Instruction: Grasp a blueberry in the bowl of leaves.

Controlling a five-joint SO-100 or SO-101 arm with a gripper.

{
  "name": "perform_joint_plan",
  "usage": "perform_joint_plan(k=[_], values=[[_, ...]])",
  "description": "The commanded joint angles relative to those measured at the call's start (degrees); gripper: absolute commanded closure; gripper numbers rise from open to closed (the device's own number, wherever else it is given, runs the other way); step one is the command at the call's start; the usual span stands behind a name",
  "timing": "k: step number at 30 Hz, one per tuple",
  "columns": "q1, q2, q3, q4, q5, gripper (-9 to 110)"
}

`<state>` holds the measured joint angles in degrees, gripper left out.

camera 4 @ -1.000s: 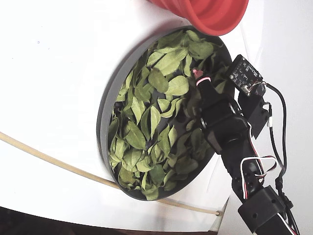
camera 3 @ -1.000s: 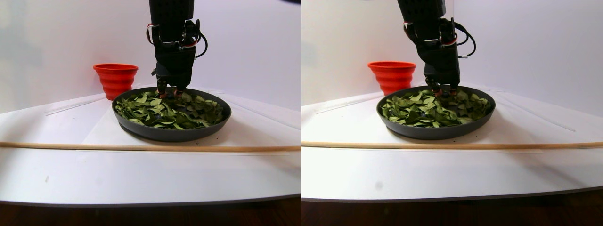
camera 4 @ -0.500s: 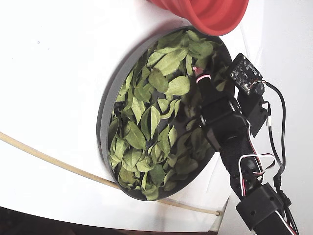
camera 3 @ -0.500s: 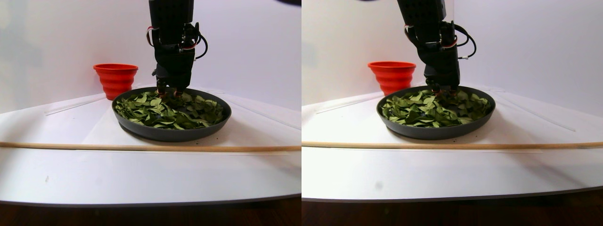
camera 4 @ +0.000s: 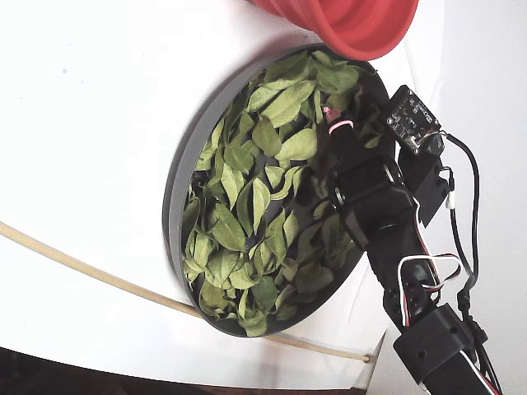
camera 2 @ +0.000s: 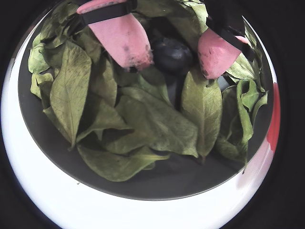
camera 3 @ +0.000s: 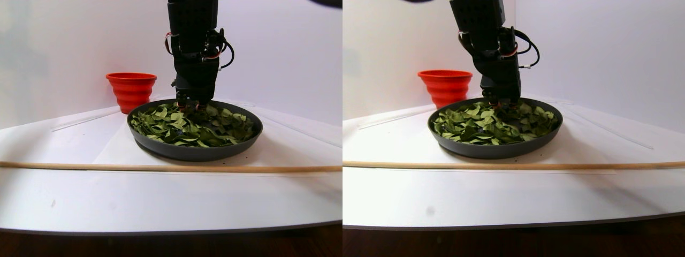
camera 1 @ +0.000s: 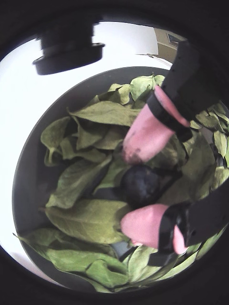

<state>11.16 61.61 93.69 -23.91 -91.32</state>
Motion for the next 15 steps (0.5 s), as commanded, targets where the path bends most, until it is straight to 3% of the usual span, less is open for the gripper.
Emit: perform_joint_plan(k=[1,15], values=[[-0.26,1.76,0.18,-1.67,0.44,83],[0.26,2.20,4.04,-2.90,-0.09,87]])
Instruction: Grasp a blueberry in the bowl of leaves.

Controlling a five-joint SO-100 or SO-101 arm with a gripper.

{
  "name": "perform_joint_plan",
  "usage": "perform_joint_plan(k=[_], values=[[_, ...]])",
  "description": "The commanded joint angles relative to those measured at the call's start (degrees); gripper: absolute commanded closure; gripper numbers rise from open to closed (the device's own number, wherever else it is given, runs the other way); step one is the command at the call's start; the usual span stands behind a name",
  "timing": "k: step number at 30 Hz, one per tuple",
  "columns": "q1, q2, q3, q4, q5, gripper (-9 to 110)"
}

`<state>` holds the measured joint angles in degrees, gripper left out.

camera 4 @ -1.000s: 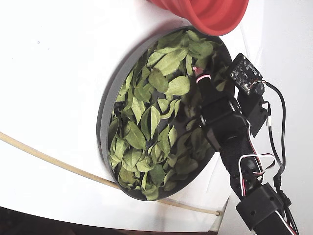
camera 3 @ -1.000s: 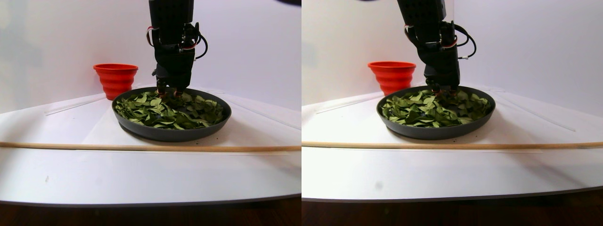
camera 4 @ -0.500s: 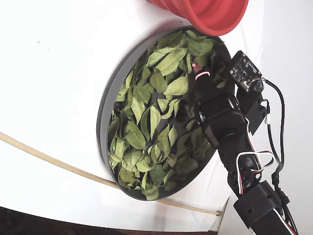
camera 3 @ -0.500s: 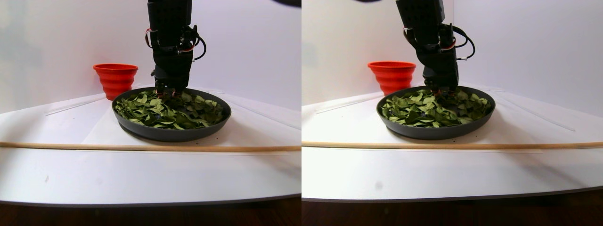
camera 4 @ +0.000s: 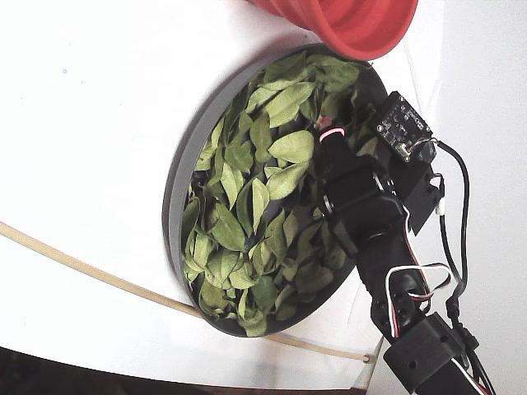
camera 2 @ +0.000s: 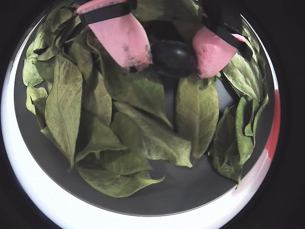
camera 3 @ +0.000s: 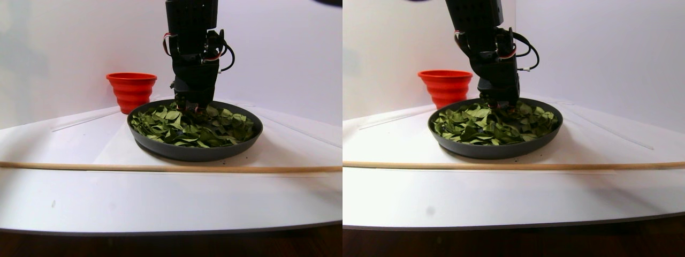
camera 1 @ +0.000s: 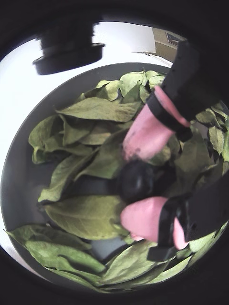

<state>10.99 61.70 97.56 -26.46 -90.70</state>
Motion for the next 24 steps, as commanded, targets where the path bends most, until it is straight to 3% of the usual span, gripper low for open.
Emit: perform_joint_plan(k=[1,24], values=[[0.44,2.11,0.18,-0.35,-0.79,87],[-0.26,8.00,0.79,0.70,-2.99,89]])
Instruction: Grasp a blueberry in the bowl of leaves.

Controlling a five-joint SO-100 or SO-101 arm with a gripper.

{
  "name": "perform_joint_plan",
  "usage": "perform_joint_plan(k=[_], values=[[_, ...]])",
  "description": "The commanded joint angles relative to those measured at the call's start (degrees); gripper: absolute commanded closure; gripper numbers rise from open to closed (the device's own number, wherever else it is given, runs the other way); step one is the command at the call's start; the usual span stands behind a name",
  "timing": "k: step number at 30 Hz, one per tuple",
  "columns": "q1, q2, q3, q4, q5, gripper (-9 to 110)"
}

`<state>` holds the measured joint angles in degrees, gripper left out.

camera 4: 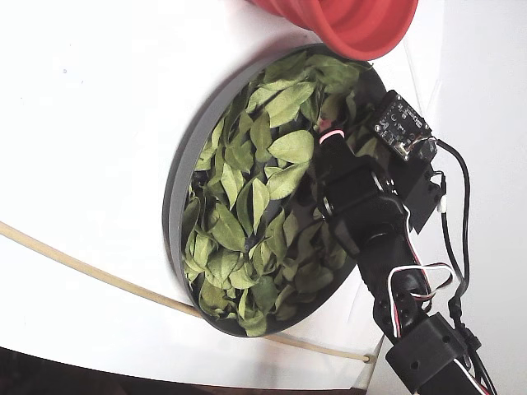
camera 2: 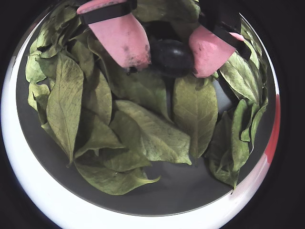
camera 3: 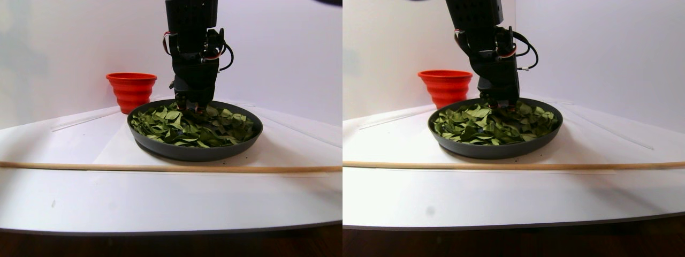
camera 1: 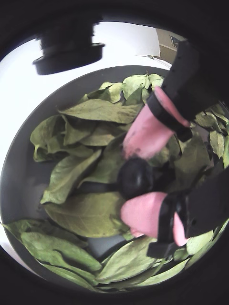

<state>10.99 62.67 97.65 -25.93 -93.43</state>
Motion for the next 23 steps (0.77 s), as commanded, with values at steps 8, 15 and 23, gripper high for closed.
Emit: perform_joint_plan(k=[8,15,23], values=[[-0.44,9.76,1.67,1.41,-0.97,89],[-0.70,12.92,3.25,2.64,-1.14,89],[-1.23,16.26,4.39,4.48,-1.41,89]])
